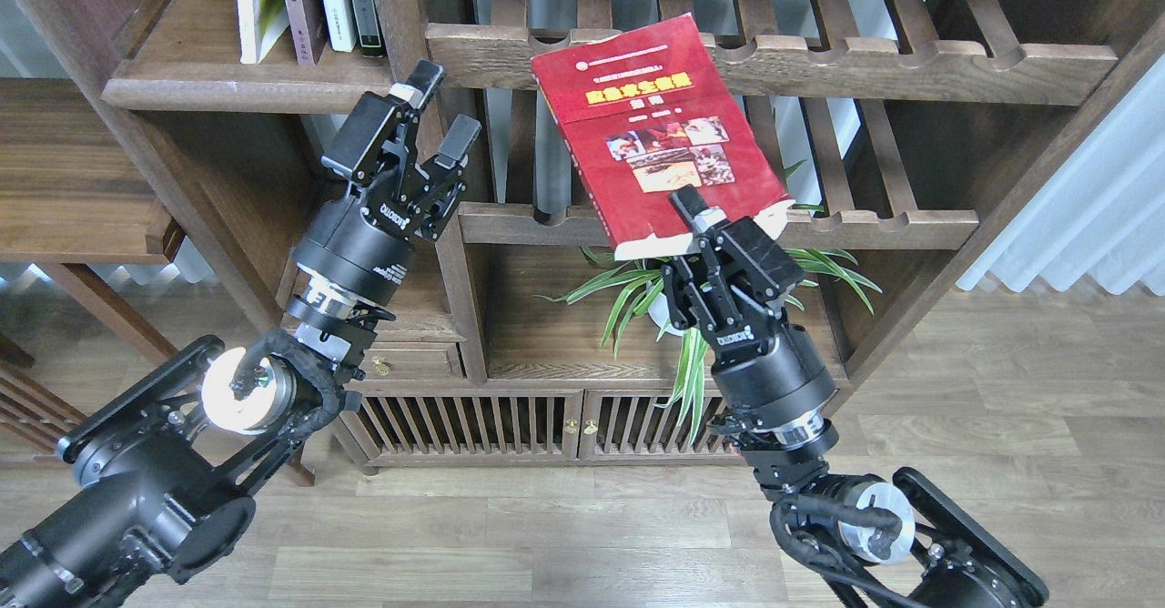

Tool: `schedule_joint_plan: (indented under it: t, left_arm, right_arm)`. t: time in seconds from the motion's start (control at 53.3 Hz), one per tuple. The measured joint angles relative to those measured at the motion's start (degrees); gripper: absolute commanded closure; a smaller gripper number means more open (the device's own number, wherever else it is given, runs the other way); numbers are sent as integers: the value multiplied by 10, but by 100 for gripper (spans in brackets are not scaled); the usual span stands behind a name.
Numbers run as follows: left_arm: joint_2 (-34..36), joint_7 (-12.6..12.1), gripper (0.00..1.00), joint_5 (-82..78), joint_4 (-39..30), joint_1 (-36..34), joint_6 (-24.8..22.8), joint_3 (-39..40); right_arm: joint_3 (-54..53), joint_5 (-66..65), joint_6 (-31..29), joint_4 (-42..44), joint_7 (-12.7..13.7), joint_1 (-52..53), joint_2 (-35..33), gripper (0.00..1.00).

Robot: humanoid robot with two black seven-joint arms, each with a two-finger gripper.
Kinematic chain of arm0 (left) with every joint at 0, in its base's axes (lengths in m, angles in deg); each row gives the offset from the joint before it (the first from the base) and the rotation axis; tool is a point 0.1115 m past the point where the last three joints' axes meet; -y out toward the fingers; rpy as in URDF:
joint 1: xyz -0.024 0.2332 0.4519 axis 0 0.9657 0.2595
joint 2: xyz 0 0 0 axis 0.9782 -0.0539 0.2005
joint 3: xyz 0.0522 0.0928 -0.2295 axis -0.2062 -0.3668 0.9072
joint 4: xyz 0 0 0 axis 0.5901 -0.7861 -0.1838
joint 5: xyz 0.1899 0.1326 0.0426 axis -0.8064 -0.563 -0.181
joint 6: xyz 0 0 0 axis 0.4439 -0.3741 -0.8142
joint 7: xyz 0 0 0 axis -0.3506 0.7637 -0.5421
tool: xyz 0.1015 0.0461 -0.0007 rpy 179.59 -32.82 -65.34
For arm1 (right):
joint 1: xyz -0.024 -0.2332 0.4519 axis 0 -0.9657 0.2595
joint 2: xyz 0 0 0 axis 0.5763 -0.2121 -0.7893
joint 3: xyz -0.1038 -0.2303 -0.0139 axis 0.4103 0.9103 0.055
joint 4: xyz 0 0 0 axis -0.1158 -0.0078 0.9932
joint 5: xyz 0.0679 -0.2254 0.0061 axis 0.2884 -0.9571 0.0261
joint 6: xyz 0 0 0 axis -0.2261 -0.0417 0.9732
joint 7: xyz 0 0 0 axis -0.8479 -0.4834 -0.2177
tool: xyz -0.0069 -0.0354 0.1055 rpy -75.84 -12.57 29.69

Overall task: Organize books on shelf
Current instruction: 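Lower the red book and catch it between both grippers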

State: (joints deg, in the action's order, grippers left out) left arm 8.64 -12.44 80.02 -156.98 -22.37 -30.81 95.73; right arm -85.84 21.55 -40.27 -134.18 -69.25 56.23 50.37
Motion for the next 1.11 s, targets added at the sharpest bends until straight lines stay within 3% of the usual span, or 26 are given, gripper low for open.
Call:
schedule_joint_plan:
  t: [0.751, 1.107]
  left_arm:
    - [12, 0, 24, 18, 0, -18, 0, -69]
    - [9, -4, 31, 19, 0, -18, 0, -84]
  right_arm:
    - [37, -23, 0, 16, 16, 14, 11, 96]
    - [48, -28, 0, 21, 23, 16, 16, 96]
